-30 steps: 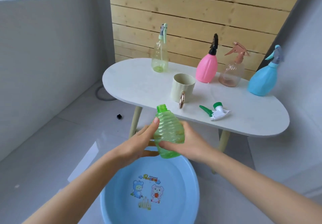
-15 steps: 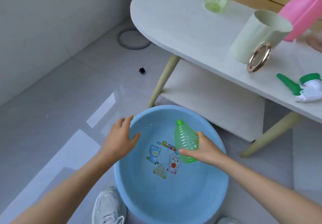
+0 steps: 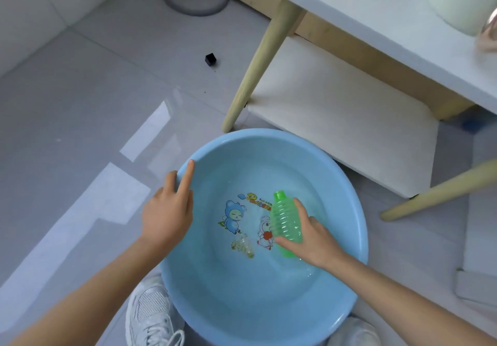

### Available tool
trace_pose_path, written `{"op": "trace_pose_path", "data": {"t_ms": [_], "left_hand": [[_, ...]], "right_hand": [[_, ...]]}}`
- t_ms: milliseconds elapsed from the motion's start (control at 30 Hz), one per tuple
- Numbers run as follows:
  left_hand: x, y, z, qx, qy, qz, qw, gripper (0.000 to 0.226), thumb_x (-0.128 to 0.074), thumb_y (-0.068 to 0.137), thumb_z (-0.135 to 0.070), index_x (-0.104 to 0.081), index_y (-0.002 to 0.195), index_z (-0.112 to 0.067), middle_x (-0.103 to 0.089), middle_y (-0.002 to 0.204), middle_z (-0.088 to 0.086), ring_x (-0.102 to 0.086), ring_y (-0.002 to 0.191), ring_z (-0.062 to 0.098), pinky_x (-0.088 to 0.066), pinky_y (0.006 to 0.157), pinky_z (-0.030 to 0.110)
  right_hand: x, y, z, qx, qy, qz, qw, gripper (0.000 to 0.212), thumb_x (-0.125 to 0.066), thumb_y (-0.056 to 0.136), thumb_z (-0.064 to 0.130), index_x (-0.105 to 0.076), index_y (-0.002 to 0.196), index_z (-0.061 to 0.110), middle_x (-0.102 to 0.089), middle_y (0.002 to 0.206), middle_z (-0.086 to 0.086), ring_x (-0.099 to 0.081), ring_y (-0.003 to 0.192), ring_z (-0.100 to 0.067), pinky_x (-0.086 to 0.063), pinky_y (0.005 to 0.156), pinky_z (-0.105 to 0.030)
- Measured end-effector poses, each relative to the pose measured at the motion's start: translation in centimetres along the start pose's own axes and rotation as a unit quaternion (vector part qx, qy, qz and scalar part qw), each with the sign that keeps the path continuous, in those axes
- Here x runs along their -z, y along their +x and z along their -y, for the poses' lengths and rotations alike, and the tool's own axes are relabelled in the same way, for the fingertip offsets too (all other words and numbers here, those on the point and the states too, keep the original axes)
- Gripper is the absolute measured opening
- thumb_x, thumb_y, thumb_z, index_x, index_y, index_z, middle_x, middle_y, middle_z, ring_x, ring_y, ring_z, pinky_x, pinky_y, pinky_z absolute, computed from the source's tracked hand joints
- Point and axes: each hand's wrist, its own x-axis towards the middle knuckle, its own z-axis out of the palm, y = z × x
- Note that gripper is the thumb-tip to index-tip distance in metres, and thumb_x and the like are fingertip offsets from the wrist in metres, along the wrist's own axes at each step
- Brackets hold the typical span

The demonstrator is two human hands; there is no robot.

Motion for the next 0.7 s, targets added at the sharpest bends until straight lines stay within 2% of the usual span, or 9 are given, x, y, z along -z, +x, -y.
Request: {"op": "trace_pose_path", "data": {"t_ms": [167,433,700], "left_hand": [[-0.7,0.0,0.0,-0.013,-0.012,-0.041,0.999,0.063,-0.062,0.082,-0.003,-0.043,0.141,-0.013,-0.052,0.101,0.019,-0.03,0.047,0.023,-0.025,0.042,0.023],[-1.3,-0.1,0.3,0.002,-0.02,-0.049,0.999,0.065,-0.06,0.085,-0.005,-0.038,0.144,-0.018,-0.049,0.106,0.018,-0.031,0.052,0.024,-0.028,0.044,0.026],[-1.2,-0.2,0.1,0.001,-0.01,-0.052,0.999,0.067,-0.06,0.084,-0.005,-0.036,0.145,-0.017,-0.047,0.105,0.019,-0.03,0.053,0.024,-0.026,0.043,0.026]], "right_hand": [[-1.3,0.5,-0.5,-0.012,0.006,0.015,1.0,0.107,-0.06,0.078,0.067,0.011,0.151,0.032,-0.051,0.125,-0.015,-0.053,0.116,-0.033,-0.045,0.092,-0.037],[-2.1,0.9,0.0,-0.024,0.027,0.018,0.999,0.109,-0.063,0.078,0.064,0.011,0.152,0.029,-0.048,0.129,-0.019,-0.05,0.121,-0.034,-0.042,0.095,-0.036],[-2.8,0.8,0.3,-0.024,0.024,0.004,0.999,0.11,-0.065,0.079,0.062,0.01,0.152,0.027,-0.047,0.126,-0.018,-0.052,0.116,-0.032,-0.044,0.09,-0.035]]}}
